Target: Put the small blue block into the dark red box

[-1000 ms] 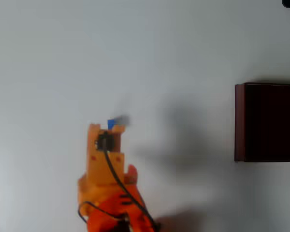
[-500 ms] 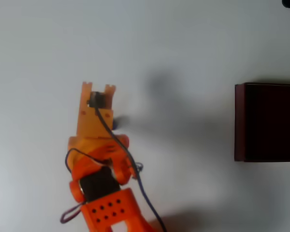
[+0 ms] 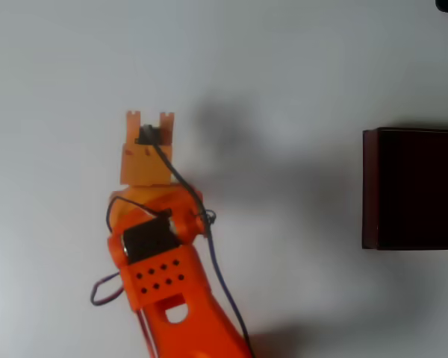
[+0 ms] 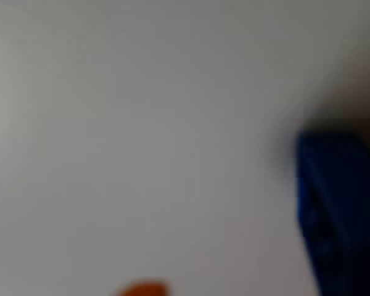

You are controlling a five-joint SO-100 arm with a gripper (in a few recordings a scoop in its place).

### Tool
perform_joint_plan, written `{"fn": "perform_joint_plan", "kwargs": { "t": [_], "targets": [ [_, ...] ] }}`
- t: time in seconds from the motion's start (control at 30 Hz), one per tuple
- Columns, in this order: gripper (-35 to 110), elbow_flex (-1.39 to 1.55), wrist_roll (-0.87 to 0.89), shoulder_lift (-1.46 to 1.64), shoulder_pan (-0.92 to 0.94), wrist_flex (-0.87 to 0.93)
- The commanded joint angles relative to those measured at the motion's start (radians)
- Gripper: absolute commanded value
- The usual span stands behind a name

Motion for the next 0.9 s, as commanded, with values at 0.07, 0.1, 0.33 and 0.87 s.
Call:
{"fn": "perform_joint_plan", "kwargs": {
  "t": [0.07,0.1,0.33,0.87],
  "targets": [
    [30,-0.021,-0.008,-0.020,0.015,-0.021],
    [30,-0.018,-0.006,-0.025,0.017,-0.025],
    [29,0.017,0.005,-0.034,0.028,-0.046],
    [15,0.100,0.008,-0.040,0.054,-0.129]
  ]
}}
